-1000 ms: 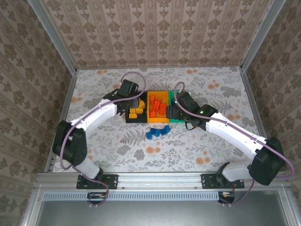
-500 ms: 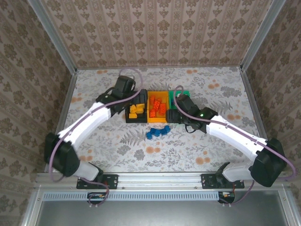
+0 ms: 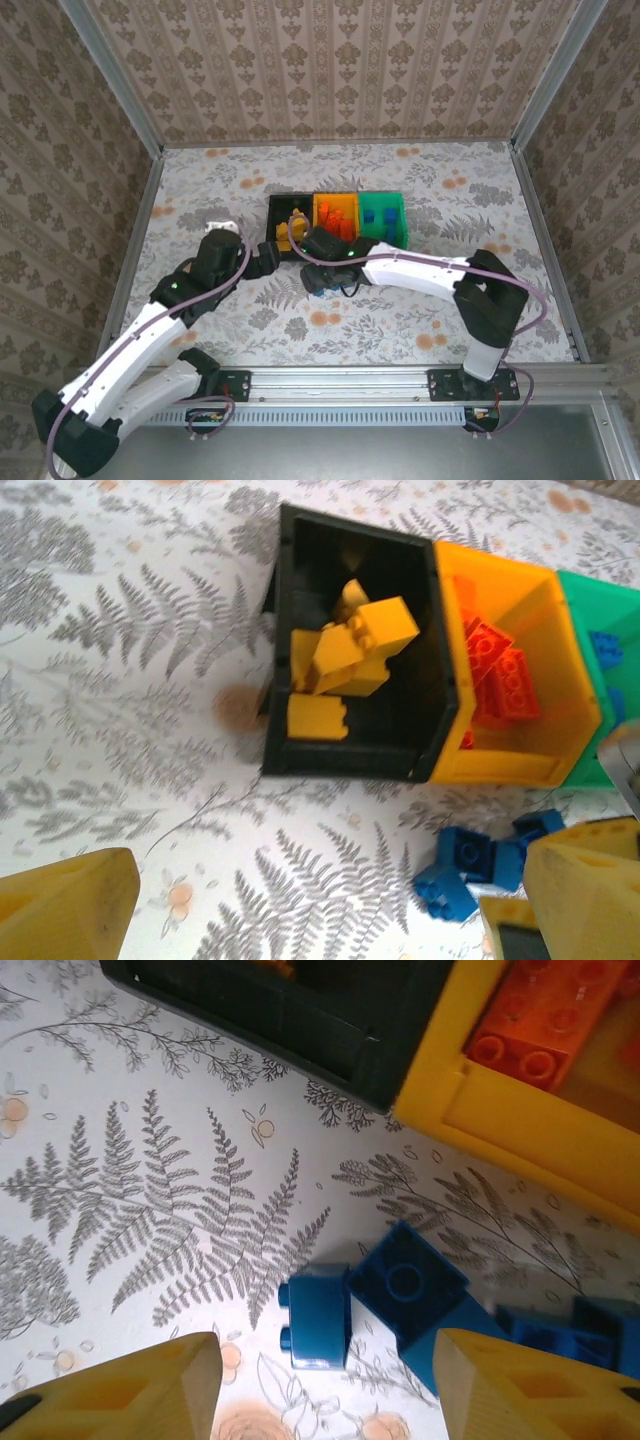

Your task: Sort the legos into containers by color

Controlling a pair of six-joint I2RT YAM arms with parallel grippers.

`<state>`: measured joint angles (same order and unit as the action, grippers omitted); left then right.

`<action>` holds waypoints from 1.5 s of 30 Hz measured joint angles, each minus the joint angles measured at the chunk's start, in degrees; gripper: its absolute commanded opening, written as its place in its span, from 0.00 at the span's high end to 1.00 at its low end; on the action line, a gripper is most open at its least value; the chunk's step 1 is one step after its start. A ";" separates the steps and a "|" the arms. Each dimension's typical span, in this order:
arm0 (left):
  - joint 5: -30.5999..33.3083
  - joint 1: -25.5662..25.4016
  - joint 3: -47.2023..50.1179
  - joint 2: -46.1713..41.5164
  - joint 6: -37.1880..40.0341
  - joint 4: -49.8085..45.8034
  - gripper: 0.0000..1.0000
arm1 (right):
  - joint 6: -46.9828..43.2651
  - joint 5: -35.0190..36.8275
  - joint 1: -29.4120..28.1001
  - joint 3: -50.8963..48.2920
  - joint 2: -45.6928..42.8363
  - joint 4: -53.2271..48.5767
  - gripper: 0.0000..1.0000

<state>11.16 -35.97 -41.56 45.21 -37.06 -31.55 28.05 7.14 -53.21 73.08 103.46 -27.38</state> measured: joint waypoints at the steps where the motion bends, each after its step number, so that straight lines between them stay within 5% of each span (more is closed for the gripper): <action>1: 0.37 0.00 0.66 -0.92 -0.50 -0.48 0.00 | 0.04 0.11 -0.15 0.55 1.16 -0.02 0.45; 14: 1.07 2.25 2.49 -2.21 -1.55 -2.73 0.00 | 0.63 0.00 -2.03 1.57 5.38 -0.66 0.57; 26: 0.61 3.93 2.82 -2.21 -1.55 -2.75 0.00 | 1.07 1.22 -3.08 4.20 9.03 -2.58 0.58; 37: -0.66 4.57 3.34 -2.21 -1.55 -2.71 0.00 | 2.12 2.93 -2.82 5.79 10.88 -2.80 0.76; 45: -2.93 4.57 3.58 -2.03 -1.55 -1.53 0.00 | 2.21 3.67 -2.29 -0.42 -2.82 -1.55 0.77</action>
<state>8.23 -31.40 -37.98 43.18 -38.61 -33.08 30.26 10.81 -55.51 72.66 100.64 -28.93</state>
